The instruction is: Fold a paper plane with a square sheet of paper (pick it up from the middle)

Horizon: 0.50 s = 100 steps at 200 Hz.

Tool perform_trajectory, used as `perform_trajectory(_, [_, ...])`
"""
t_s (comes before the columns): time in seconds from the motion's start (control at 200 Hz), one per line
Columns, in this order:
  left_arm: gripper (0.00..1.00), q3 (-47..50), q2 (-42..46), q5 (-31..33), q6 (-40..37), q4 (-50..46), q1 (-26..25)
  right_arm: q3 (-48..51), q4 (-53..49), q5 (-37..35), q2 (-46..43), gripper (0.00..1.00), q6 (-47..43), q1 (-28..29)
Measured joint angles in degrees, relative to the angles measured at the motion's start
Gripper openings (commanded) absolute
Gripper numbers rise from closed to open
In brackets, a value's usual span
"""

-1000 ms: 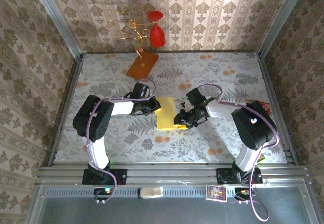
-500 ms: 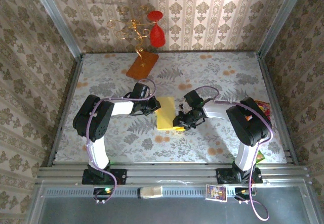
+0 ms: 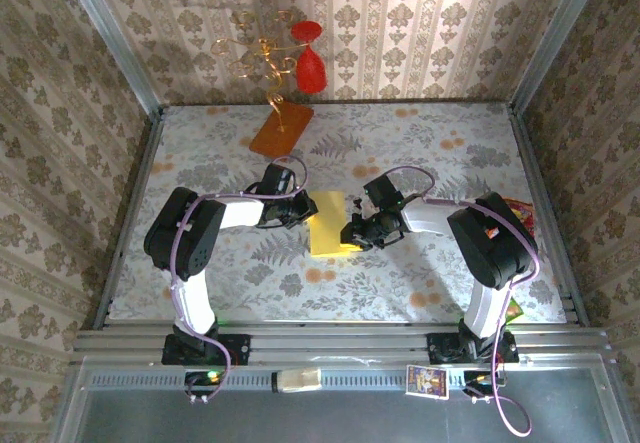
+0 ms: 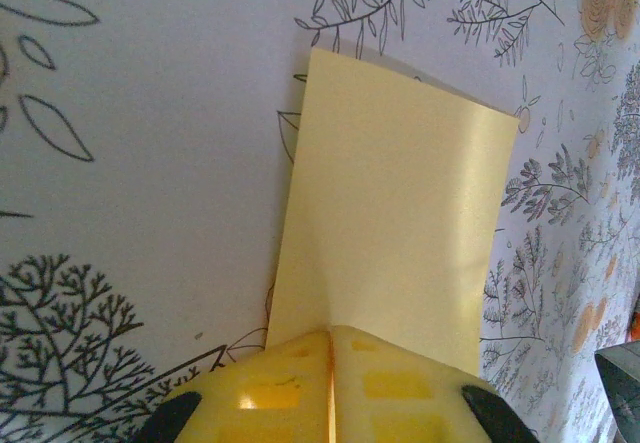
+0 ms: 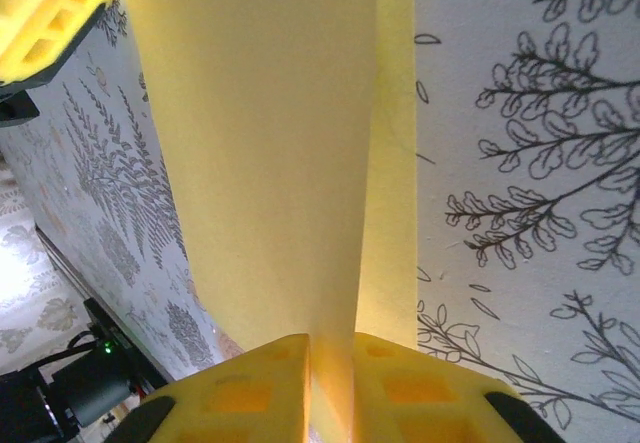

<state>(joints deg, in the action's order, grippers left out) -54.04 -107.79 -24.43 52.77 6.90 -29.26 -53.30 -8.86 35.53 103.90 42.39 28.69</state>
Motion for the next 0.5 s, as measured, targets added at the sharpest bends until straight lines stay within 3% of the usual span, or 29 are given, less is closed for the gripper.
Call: perform_trajectory(0.5, [0.10,-2.36,0.33,1.77,-0.13,-0.94,-0.31,0.33,-0.68,-0.79,-2.40,0.06,0.09,-1.07])
